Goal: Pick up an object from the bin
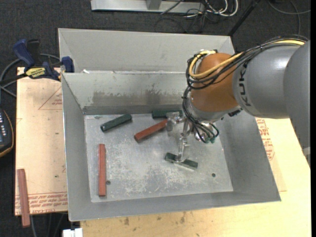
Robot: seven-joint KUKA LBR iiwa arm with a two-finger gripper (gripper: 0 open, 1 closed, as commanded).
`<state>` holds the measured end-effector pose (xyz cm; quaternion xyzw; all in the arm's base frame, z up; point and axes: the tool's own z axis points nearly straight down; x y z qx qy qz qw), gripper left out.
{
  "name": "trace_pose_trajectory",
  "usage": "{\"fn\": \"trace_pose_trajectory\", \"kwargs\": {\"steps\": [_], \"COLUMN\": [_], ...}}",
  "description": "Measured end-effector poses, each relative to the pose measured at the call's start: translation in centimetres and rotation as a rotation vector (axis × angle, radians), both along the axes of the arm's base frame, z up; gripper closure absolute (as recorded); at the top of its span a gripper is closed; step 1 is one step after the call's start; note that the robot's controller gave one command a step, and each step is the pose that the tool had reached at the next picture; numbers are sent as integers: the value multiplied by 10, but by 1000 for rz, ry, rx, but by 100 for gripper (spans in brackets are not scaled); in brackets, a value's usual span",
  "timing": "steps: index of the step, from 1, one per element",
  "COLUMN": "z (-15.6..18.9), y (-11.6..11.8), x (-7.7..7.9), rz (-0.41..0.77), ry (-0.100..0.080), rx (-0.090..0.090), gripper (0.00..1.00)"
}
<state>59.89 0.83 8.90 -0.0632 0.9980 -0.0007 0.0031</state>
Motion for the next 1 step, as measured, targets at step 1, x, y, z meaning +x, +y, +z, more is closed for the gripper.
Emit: {"fn": "trace_pose_trajectory", "kwargs": {"steps": [1], "z": [-16], "y": [-35], "x": [-90], "rz": [191], "ry": [8], "rx": [1], "gripper": [0]}}
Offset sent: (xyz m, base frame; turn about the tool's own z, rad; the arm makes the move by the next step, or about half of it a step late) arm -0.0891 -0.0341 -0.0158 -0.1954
